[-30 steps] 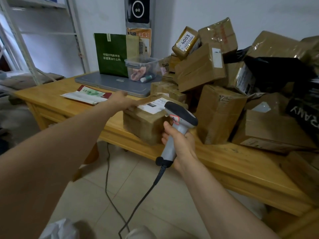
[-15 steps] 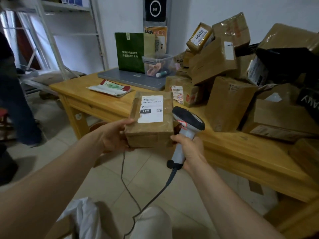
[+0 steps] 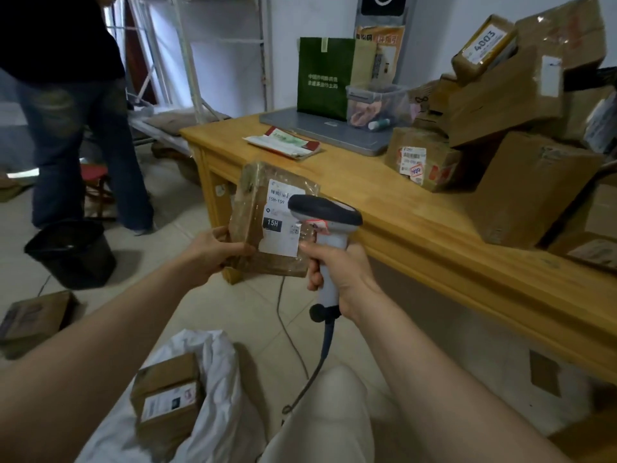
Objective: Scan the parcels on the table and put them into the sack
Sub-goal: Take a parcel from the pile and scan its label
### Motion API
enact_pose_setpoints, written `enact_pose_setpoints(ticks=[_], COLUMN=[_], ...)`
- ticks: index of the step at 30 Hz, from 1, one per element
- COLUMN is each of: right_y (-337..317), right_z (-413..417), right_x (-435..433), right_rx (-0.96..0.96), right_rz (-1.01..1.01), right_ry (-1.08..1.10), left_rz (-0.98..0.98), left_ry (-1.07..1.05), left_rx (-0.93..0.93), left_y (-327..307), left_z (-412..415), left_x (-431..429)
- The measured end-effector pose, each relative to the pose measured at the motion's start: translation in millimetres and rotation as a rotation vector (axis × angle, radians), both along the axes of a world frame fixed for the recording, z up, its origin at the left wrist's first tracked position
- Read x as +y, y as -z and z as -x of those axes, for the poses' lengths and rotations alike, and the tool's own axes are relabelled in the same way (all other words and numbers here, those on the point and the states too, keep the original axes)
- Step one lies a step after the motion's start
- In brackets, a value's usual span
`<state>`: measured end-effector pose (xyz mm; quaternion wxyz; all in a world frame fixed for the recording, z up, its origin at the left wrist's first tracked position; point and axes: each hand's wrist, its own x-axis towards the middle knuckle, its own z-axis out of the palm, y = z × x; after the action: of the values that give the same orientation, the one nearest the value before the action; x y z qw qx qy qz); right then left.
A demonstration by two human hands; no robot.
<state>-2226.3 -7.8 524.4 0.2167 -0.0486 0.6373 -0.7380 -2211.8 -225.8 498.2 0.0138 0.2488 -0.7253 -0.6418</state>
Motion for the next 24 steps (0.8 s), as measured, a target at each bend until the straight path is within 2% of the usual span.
enact_pose_setpoints(ticks=[8, 24], right_y=[7.5, 13.8], right_z=[-3.2, -3.2], right_x=[-17.6, -42.0], right_rx=[-0.074, -0.108], right_rz=[-0.024, -0.008], right_ry=[-0.008, -0.023], left_rz=[0.012, 0.025], left_ry=[-0.075, -0.108], left_rx=[-0.008, -0.053], left_y=[22.7, 44.4], left_z=[-7.7, -12.1], left_x=[-15.0, -39.2])
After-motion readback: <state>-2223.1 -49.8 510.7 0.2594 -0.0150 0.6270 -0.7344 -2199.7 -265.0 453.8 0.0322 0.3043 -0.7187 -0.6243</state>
